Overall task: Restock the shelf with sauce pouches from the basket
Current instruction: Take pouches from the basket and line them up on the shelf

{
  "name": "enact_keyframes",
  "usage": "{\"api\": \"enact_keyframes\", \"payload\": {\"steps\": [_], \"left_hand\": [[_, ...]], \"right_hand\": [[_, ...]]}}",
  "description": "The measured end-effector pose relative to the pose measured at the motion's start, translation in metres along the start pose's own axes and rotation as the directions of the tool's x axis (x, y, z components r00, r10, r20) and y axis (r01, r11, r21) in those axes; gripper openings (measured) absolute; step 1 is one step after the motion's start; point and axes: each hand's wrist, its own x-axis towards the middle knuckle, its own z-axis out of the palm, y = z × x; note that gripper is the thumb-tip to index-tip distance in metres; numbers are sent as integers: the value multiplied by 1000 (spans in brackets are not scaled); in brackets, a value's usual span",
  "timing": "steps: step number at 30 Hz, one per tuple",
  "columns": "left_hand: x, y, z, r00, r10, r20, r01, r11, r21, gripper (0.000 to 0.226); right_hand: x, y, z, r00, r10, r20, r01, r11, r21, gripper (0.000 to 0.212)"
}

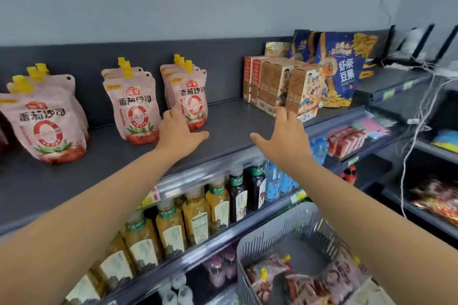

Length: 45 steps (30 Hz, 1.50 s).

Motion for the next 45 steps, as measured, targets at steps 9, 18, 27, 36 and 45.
{"api": "enact_keyframes", "payload": {"steps": [9,18,27,36,45], "left_hand": [[-106,33,44,949,290,122,-290,957,-19,85],[-171,37,177,818,345,460,-455,877,151,89],[-194,-2,297,654,-105,749,-272,891,362,64],[-200,-23,328,483,-272,832,-263,861,435,34],[-164,8,337,312,-60,948,-487,847,214,18]], "right_hand": [[-112,81,-9,972,190,139,-187,982,-38,70],[-141,189,52,827,357,435,-349,932,-101,69],[-125,283,125,599,348,721,-361,921,-145,72],[-128,310,177,491,340,802,-317,927,-199,69],[-115,323,182,571,265,777,22,941,-337,57]]}}
